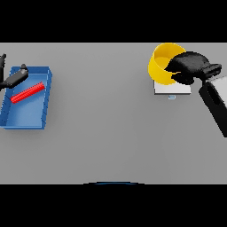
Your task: Pick up the red beaker and tilt it to pour out 1 green nut into yellow bowl. Pick up the yellow bowl and place it on the metallic measuring scale.
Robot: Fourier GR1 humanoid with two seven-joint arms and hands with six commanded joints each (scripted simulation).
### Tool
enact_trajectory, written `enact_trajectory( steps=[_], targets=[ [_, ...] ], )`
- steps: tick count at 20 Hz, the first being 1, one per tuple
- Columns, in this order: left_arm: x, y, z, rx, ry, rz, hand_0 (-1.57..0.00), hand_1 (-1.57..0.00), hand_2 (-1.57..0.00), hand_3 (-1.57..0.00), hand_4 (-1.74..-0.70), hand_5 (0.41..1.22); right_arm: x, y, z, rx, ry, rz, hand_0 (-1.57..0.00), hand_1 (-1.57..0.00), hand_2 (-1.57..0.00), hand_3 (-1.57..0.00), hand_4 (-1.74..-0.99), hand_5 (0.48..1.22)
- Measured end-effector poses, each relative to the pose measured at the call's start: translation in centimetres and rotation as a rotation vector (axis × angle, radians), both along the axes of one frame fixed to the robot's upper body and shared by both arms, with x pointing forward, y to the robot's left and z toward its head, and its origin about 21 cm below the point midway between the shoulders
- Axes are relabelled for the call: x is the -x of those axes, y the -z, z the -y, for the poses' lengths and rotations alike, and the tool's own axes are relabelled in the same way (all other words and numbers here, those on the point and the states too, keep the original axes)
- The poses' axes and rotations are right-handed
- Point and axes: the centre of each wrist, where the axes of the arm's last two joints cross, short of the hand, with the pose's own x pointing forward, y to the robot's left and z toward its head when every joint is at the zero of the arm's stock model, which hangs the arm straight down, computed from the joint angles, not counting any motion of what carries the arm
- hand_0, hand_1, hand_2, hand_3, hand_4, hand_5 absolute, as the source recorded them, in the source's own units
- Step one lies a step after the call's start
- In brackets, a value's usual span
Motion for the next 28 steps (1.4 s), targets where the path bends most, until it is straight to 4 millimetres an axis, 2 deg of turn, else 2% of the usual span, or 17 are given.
enact_trajectory(
  steps=[4,8,14,16,18,19,20,21,23,25,28],
  targets=[
    [-0.3,-0.3,0.0,-0.002,-0.015,-0.009,0.0,0.0,0.0,0.0,-0.82,0.759,-1.0,1.8,1.5,0.007,0.081,-0.016,-1.57,-1.57,-1.57,-1.25,-1.722,1.221],
    [-0.2,-0.1,0.2,-0.003,-0.003,-0.006,0.0,0.0,0.0,0.0,-0.81,0.749,-1.8,3.4,2.7,-0.004,0.097,-0.012,-1.57,-1.57,-1.57,-1.41,-1.724,1.221],
    [-0.3,-0.4,0.3,0.001,-0.011,-0.001,0.0,0.0,0.0,0.0,-0.81,0.728,-2.4,5.7,2.6,0.001,0.145,-0.038,-1.57,-1.48,-1.57,-1.51,-1.727,1.221],
    [-0.3,-0.1,0.3,0.001,-0.007,-0.009,0.0,0.0,0.0,0.0,-0.81,0.734,-2.4,6.0,2.9,-0.004,0.145,-0.042,-1.55,-1.42,-1.57,-1.48,-1.721,1.221],
    [-0.5,-0.2,0.5,-0.004,-0.003,-0.002,0.0,0.0,0.0,0.0,-0.81,0.74,-2.8,5.7,2.9,-0.013,0.136,-0.048,-1.54,-1.41,-1.57,-1.17,-1.728,1.221],
    [-0.5,0.0,0.4,-0.004,-0.01,-0.007,0.0,0.0,0.0,0.0,-0.81,0.745,-2.9,5.8,2.7,-0.016,0.155,-0.06,-1.54,-1.44,-1.5,-1.02,-1.659,1.221],
    [-0.6,-0.2,0.5,0.003,-0.004,-0.009,0.0,0.0,0.0,0.0,-0.81,0.745,-2.9,5.9,2.7,-0.024,0.16,-0.074,-1.52,-1.35,-1.35,-0.91,-1.596,1.134],
    [-0.6,-0.2,0.4,0.005,-0.003,-0.013,0.0,0.0,0.0,0.0,-0.81,0.744,-2.9,5.9,2.9,-0.026,0.175,-0.084,-1.22,-1.08,-1.13,-0.82,-1.548,1.053],
    [-0.8,-0.3,0.6,0.001,-0.011,-0.008,0.0,0.0,0.0,0.0,-0.81,0.745,-3.0,5.9,3.0,-0.034,0.174,-0.094,-0.78,-0.69,-0.81,-0.71,-1.47,0.928],
    [-1.2,0.2,0.6,0.001,-0.006,-0.021,0.0,0.0,0.0,0.0,-0.81,0.74,-3.1,6.0,3.0,-0.021,0.175,-0.112,-0.5,-0.44,-0.6,-0.64,-1.425,0.851],
    [-1.1,0.3,0.4,-0.002,0.001,-0.013,0.0,0.0,0.0,0.0,-0.81,0.739,-3.3,6.2,3.1,-0.021,0.167,-0.126,-0.25,-0.23,-0.39,-0.54,-1.385,0.78]
  ],
)
